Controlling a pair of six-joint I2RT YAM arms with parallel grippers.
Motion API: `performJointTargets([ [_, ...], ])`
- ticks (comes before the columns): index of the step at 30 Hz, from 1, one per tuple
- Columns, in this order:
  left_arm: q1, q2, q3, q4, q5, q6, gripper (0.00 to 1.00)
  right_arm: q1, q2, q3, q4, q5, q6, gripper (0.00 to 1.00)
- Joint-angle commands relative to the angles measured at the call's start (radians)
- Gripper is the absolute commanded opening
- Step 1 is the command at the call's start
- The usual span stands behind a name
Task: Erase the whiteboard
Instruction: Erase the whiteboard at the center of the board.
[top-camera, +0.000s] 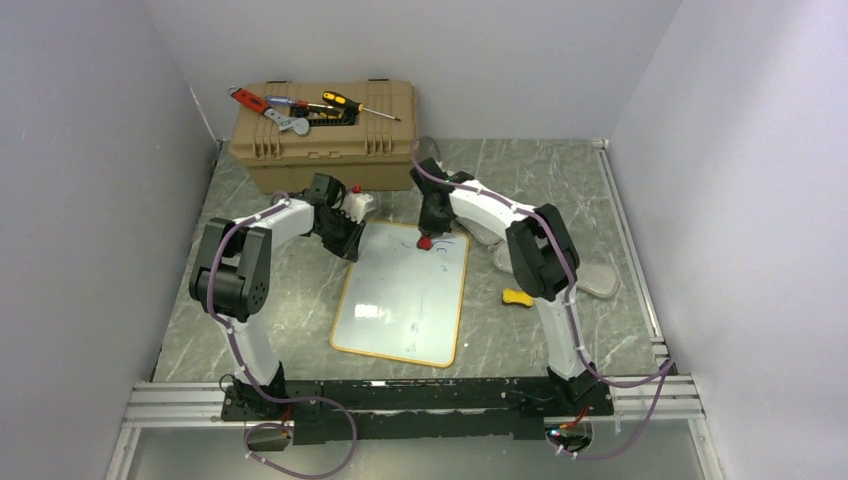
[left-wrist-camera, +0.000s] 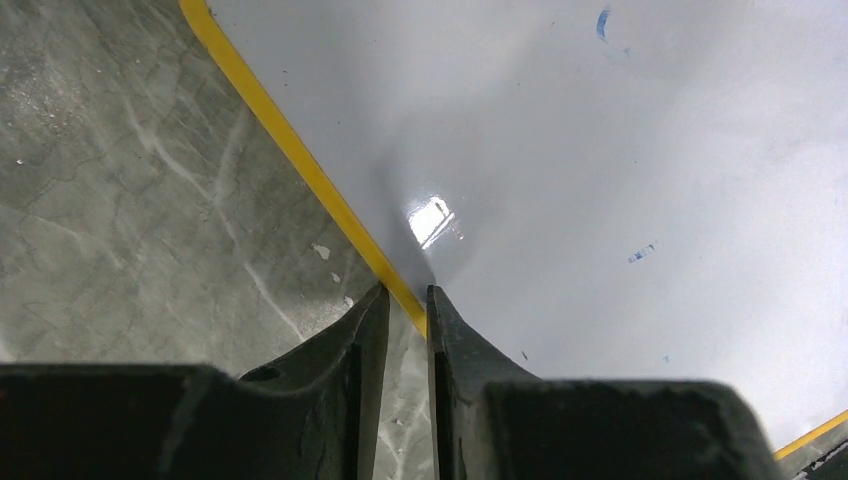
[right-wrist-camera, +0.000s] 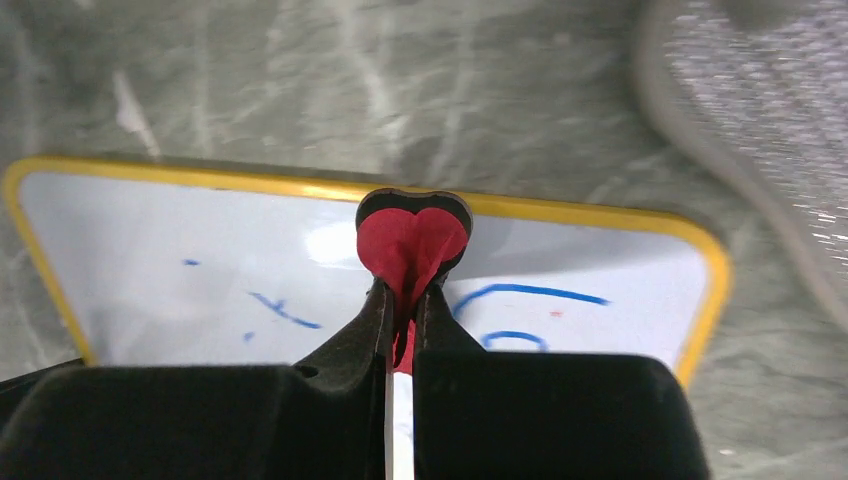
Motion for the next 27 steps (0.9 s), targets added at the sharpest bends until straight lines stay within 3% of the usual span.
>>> performJointTargets([
  [1,-0.013,0.065,-0.059,-0.046,-0.054,0.026,0.25,-0.010,-0.039,-0.108,-0.065,0.079,-0.026,0.00],
  [5,-0.013,0.070,-0.056,-0.048,-0.054,0.024,0.24,0.041,-0.010,-0.077,-0.043,0.030,0.002,0.00],
  [12,-0.013,0.064,-0.055,-0.057,-0.056,0.020,0.20,0.149,0.179,0.216,-0.114,-0.025,0.021,0.00],
  [16,-0.013,0.062,-0.054,-0.062,-0.057,0.018,0.19,0.146,0.198,0.251,-0.133,-0.025,0.026,0.00],
  [23,-0.013,0.060,-0.064,-0.056,-0.054,0.023,0.17,0.047,-0.066,-0.211,0.003,0.004,0.025,0.00],
  [27,-0.013,0.067,-0.063,-0.053,-0.052,0.021,0.16,0.029,-0.147,-0.359,0.021,0.031,0.022,0.00],
])
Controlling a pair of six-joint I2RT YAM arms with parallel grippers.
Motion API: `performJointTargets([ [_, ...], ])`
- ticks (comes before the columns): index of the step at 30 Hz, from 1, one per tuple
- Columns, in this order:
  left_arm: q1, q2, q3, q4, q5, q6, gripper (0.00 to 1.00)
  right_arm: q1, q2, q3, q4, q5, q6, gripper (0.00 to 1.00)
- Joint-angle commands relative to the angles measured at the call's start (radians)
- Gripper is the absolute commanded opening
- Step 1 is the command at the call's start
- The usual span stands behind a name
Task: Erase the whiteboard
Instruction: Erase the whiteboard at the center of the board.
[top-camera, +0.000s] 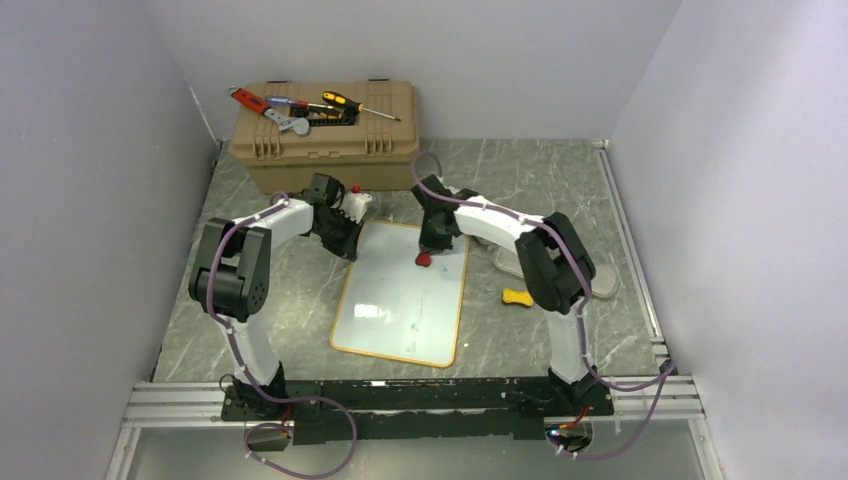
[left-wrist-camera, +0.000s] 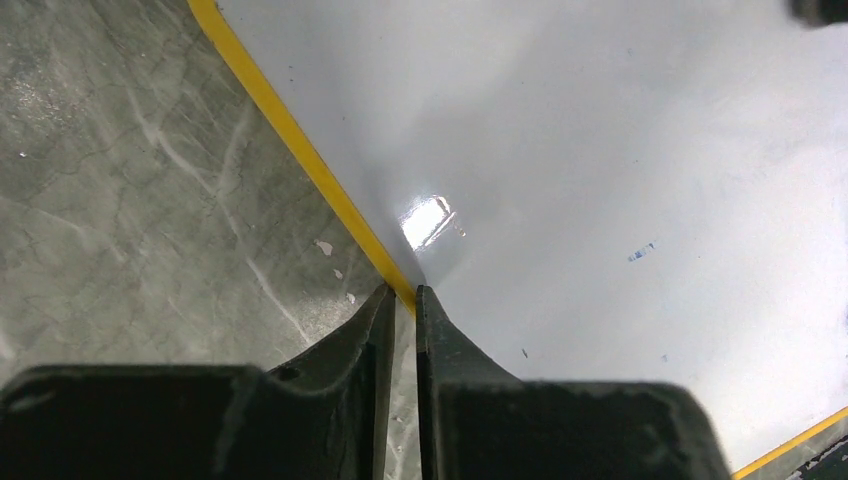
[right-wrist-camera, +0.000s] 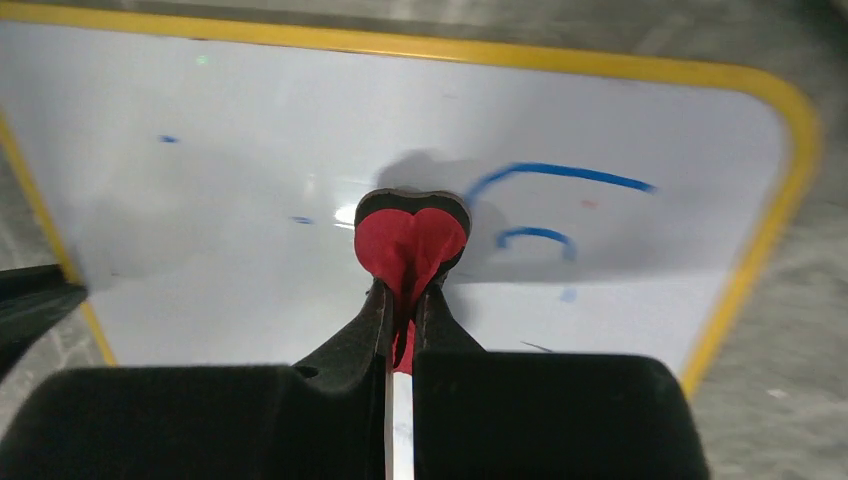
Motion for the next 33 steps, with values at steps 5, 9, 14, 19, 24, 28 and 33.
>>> performJointTargets([
  [5,-0.017,0.070,-0.061,-0.053,-0.055,0.024,0.15,0.004,0.039,-0.060,-0.069,0.016,0.010,0.00],
  [9,-0.017,0.065,-0.065,-0.054,-0.057,0.025,0.14,0.066,0.193,0.204,-0.136,0.001,0.010,0.00],
  [14,-0.017,0.060,-0.070,-0.056,-0.059,0.021,0.13,0.084,0.375,0.529,-0.242,-0.002,0.017,0.00],
  [19,-0.017,0.047,-0.078,-0.056,-0.059,0.026,0.13,0.037,0.298,0.370,-0.168,-0.009,0.031,0.00],
  [24,-0.017,0.045,-0.082,-0.052,-0.054,0.025,0.12,-0.024,0.124,0.045,-0.095,0.007,0.012,0.00],
  [28,-0.017,0.043,-0.081,-0.055,-0.058,0.029,0.11,-0.043,0.027,-0.121,-0.095,0.065,-0.011,0.00],
  [33,-0.016,0.044,-0.080,-0.060,-0.066,0.030,0.11,-0.106,-0.080,-0.291,-0.094,0.115,-0.035,0.00],
])
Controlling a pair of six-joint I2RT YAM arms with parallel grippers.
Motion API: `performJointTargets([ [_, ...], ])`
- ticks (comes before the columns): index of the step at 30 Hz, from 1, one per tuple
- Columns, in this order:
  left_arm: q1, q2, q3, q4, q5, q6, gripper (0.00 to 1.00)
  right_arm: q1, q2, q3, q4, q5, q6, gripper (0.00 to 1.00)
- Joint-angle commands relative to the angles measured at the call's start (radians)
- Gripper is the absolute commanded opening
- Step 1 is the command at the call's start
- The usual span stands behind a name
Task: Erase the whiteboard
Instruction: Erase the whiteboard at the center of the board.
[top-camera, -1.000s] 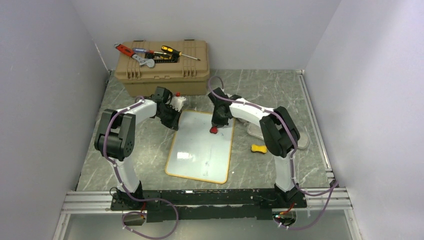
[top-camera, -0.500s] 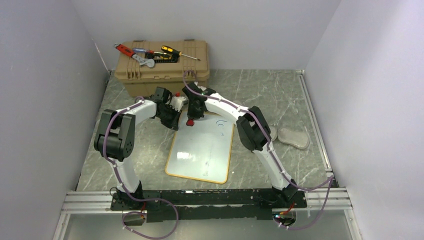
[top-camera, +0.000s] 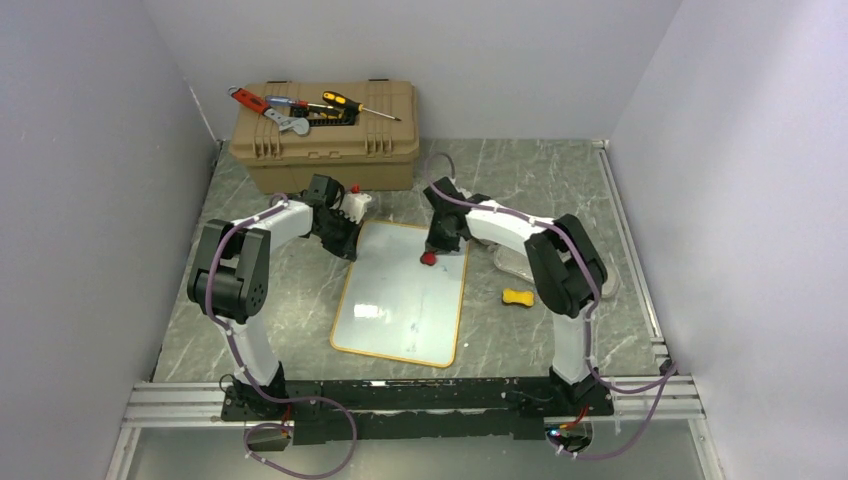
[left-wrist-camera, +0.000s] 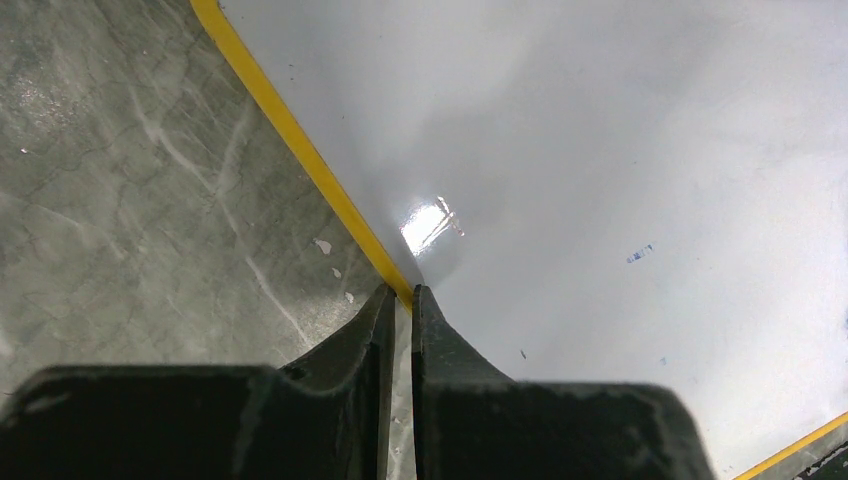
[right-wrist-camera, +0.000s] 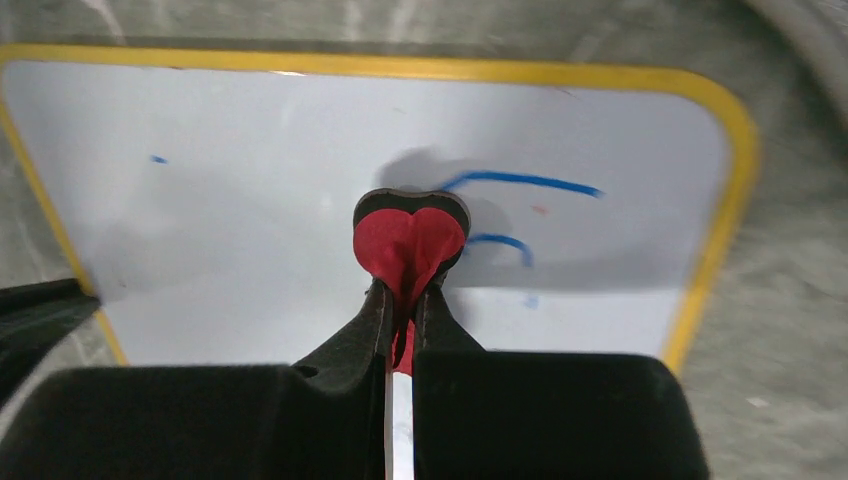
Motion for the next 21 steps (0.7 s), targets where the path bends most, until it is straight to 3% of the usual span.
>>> performJointTargets([
  [1,-0.017,0.058,-0.059,-0.083,-0.066,0.039,0.10,-0.064,-0.021,-0.180,-0.181,0.147,-0.077,0.00],
  [7,-0.017,0.050,-0.057,-0.082,-0.067,0.038,0.10,-0.103,-0.043,-0.155,-0.241,0.213,-0.113,0.00],
  [17,-0.016,0.045,-0.056,-0.086,-0.068,0.035,0.10,0.043,0.212,0.247,-0.325,0.113,-0.091,0.00],
  [21,-0.016,0.046,-0.057,-0.085,-0.071,0.033,0.09,0.044,0.227,0.260,-0.335,0.114,-0.097,0.00],
])
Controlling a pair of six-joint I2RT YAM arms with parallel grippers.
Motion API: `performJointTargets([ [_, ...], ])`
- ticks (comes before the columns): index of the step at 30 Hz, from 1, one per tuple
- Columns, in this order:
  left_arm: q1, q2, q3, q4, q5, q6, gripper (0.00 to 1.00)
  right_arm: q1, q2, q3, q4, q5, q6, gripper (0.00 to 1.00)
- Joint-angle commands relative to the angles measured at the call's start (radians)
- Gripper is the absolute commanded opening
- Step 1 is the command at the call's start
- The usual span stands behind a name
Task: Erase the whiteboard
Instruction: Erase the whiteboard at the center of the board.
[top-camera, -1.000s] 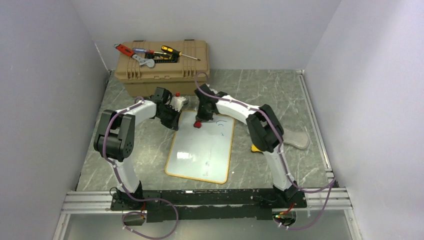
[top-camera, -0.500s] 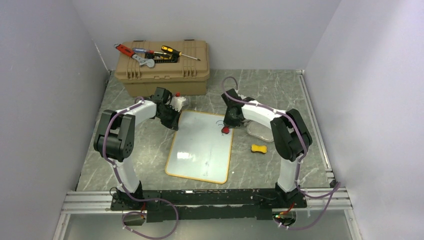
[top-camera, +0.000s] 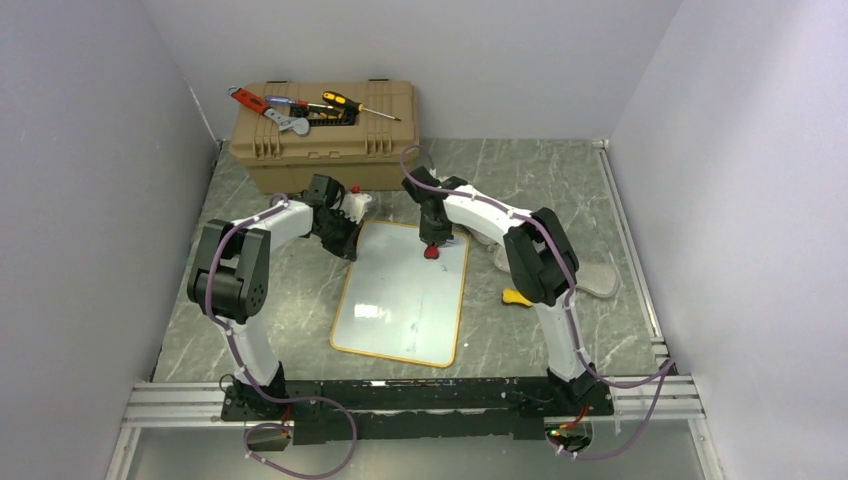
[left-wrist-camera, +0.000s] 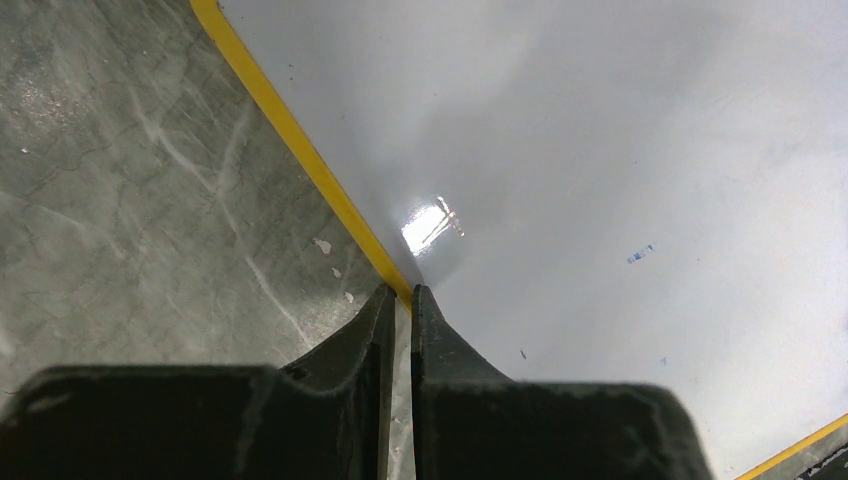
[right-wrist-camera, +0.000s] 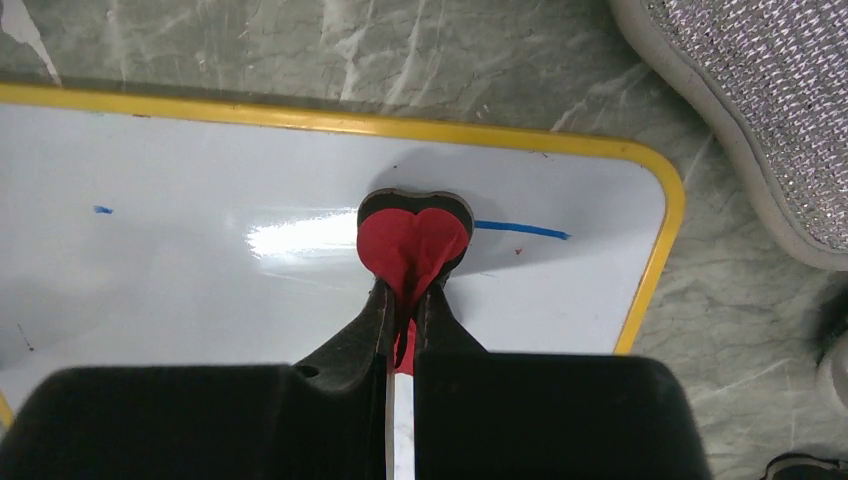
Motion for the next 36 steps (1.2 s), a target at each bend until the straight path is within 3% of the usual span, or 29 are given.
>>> performJointTargets([
  [1,-0.015,0.046,-0.058,-0.085,-0.067,0.034,0.09,0.005,0.059,-0.058,-0.050,-0.028,-0.004,0.00],
  [8,-0.015,0.049,-0.060,-0.080,-0.062,0.037,0.09,-0.104,-0.113,-0.370,0.034,0.016,-0.054,0.00],
  [11,-0.015,0.049,-0.060,-0.075,-0.060,0.033,0.09,-0.117,-0.124,-0.399,0.030,0.048,-0.066,0.00],
  [15,-0.015,0.051,-0.057,-0.078,-0.059,0.032,0.08,-0.095,-0.081,-0.303,0.014,0.024,-0.052,0.00],
  [21,-0.014,0.053,-0.056,-0.084,-0.065,0.031,0.08,0.026,0.106,0.025,-0.083,-0.023,-0.033,0.00],
  [24,-0.015,0.054,-0.058,-0.086,-0.067,0.033,0.08,0.043,0.147,0.095,-0.112,-0.019,-0.037,0.00],
  [36,-0.015,0.052,-0.049,-0.091,-0.061,0.031,0.07,-0.152,-0.098,-0.321,-0.001,0.067,-0.112,0.00],
])
